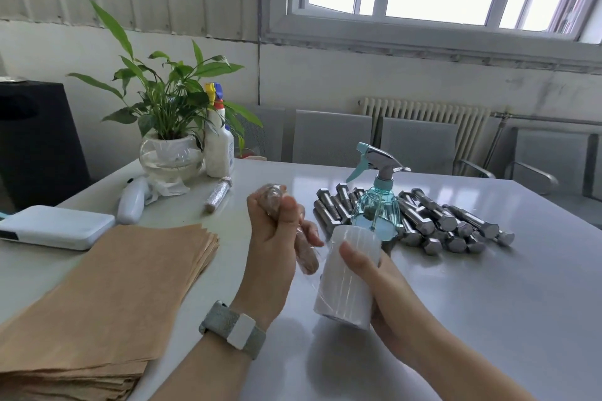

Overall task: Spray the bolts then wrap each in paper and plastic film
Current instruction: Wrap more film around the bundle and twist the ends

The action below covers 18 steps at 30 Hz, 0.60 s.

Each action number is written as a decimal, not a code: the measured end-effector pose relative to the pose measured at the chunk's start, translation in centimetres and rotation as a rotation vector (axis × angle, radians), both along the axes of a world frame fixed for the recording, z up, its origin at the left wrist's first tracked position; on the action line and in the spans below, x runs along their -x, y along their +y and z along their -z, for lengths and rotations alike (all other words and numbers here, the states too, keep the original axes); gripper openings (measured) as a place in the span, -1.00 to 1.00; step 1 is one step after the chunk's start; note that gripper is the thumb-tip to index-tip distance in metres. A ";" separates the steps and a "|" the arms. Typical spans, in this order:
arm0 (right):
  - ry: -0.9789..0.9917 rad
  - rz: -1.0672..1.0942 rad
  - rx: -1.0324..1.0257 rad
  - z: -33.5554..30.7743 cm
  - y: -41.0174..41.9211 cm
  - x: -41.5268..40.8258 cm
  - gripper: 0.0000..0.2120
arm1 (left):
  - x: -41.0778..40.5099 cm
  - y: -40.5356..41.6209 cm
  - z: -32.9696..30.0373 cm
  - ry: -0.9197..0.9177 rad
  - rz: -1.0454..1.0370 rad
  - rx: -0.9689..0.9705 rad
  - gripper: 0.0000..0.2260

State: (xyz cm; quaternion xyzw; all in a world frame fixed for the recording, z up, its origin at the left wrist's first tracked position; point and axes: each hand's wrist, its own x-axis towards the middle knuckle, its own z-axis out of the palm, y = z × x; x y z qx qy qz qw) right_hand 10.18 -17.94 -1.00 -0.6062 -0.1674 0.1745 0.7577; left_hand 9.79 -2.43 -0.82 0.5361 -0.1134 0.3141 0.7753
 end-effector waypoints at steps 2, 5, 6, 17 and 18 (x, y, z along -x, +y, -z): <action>0.081 -0.076 -0.013 0.0 -0.2 0.3 -0.65 | 0.4 -0.1 -0.1 -0.002 -0.049 -0.103 -0.76; 0.194 -0.122 -0.011 0.4 -0.3 0.5 -0.44 | 0.8 -0.4 -0.1 0.059 -0.115 -0.200 -0.73; 0.206 -0.120 -0.008 0.5 -0.3 0.5 -0.36 | 0.9 -0.4 -0.1 0.081 -0.126 -0.219 -0.73; 0.173 -0.113 0.160 -0.8 -1.6 -1.3 -0.47 | 0.3 -1.2 0.6 0.330 -0.098 -0.495 -0.67; 0.184 -0.117 0.171 -0.9 -1.8 -1.4 -0.45 | 0.2 -1.2 0.8 0.335 -0.095 -0.528 -0.67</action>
